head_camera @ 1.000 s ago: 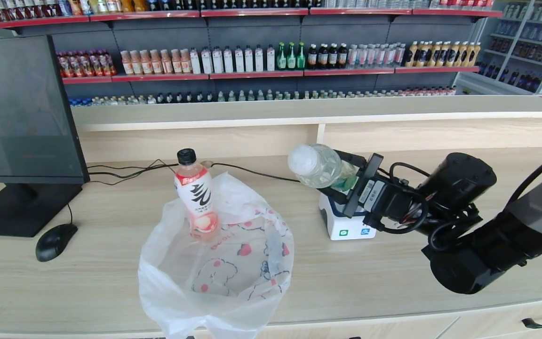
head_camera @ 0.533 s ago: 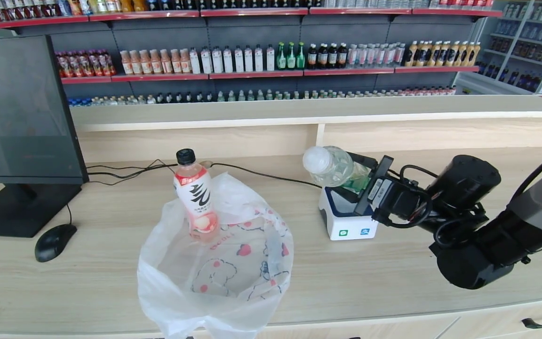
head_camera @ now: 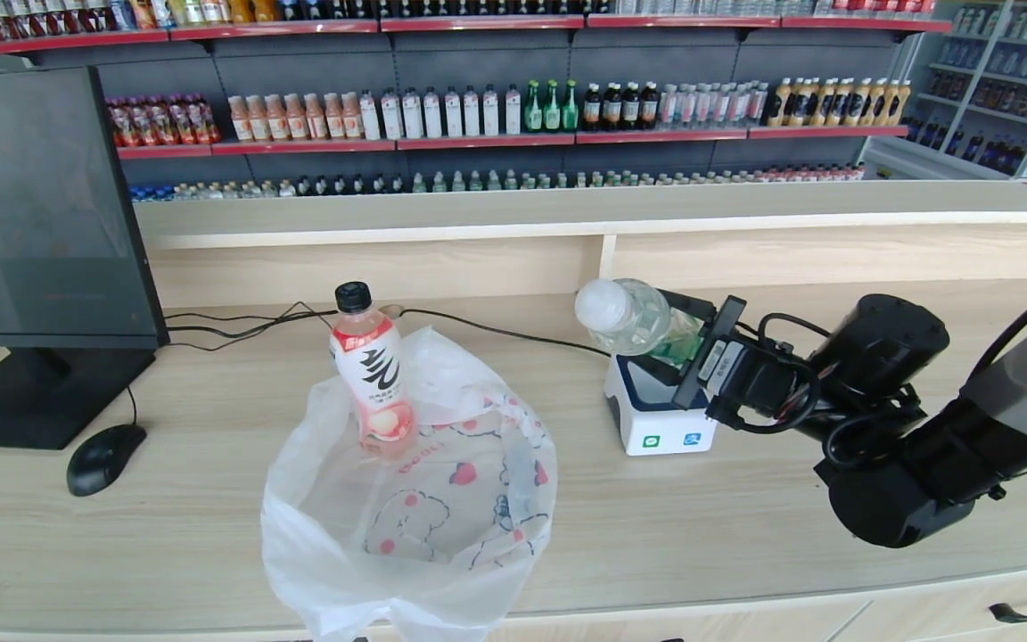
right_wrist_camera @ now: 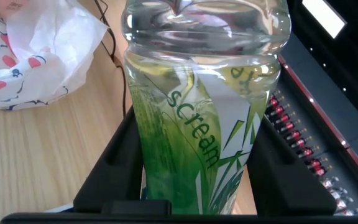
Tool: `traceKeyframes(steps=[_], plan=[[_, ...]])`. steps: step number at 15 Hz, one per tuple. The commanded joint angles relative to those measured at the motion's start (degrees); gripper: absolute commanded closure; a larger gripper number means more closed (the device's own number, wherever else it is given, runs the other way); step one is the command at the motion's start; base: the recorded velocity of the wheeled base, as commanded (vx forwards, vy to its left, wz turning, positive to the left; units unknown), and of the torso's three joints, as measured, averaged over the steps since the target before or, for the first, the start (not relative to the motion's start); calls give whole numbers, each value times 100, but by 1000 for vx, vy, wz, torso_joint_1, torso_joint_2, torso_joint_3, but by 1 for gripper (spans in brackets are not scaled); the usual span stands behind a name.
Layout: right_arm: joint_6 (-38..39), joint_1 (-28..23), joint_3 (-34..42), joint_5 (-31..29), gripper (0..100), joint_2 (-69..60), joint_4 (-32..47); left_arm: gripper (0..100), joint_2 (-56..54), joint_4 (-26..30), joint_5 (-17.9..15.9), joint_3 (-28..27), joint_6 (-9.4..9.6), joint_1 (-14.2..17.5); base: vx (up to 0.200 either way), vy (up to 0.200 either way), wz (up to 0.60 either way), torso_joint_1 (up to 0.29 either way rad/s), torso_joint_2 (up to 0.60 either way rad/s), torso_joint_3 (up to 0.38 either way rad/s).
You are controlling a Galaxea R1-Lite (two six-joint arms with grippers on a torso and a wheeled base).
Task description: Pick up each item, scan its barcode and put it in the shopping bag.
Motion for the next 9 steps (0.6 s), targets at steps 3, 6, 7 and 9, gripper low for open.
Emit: traceKeyframes(steps=[3,6,7,9], plan=[[-35,12,5,0,100,23,-6,0,6,-4,4,0,-1,0,0,0,0,0,0,0],[-44,12,14,0,100,32,-6,0,6,-4,4,0,-1,0,0,0,0,0,0,0],[-44,12,5,0,100,32,-6,0,6,-4,4,0,-1,0,0,0,0,0,0,0],[-44,12,14,0,100,32,-6,0,6,-4,4,0,-1,0,0,0,0,0,0,0]])
